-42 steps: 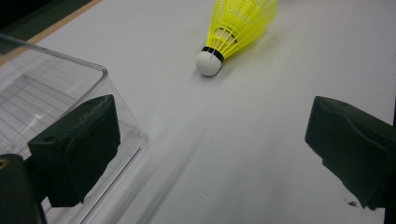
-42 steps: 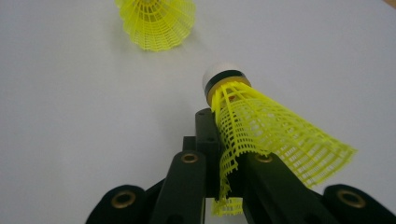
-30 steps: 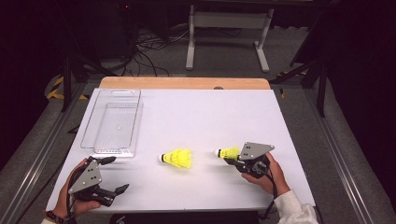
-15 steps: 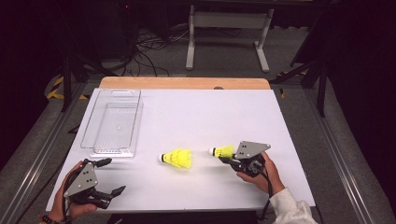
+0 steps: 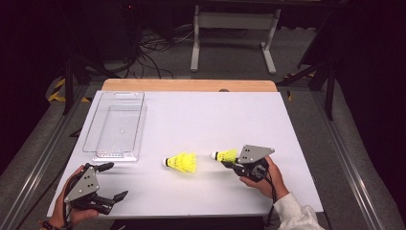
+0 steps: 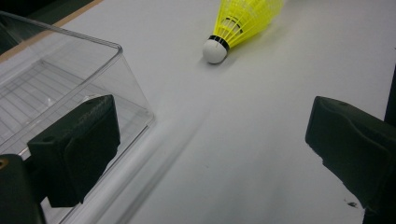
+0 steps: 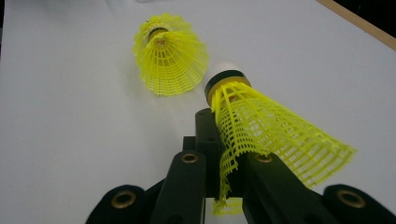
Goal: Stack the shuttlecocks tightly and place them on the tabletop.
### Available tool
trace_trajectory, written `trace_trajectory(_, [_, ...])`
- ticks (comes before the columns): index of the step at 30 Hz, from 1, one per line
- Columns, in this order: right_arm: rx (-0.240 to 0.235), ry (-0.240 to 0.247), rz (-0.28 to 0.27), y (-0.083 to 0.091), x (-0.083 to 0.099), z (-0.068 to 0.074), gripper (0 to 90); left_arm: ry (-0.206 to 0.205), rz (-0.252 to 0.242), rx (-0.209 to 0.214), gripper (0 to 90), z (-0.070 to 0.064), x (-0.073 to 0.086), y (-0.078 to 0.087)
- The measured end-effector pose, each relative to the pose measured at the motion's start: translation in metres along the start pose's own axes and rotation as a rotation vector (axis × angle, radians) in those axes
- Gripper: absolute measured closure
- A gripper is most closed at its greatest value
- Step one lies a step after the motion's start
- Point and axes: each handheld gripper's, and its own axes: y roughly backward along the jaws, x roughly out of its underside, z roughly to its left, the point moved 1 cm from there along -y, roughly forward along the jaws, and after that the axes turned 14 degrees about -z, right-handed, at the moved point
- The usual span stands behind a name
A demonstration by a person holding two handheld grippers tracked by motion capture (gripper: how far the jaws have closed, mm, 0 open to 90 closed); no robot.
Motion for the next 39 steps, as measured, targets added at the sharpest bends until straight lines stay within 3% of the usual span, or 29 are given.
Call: trace_trajectory(39, [-0.041,0.016,-0.017,-0.013,-0.007,0.014,88.7,-0.001,-0.003,-0.001,4.0,0.000,-0.001,-0.001])
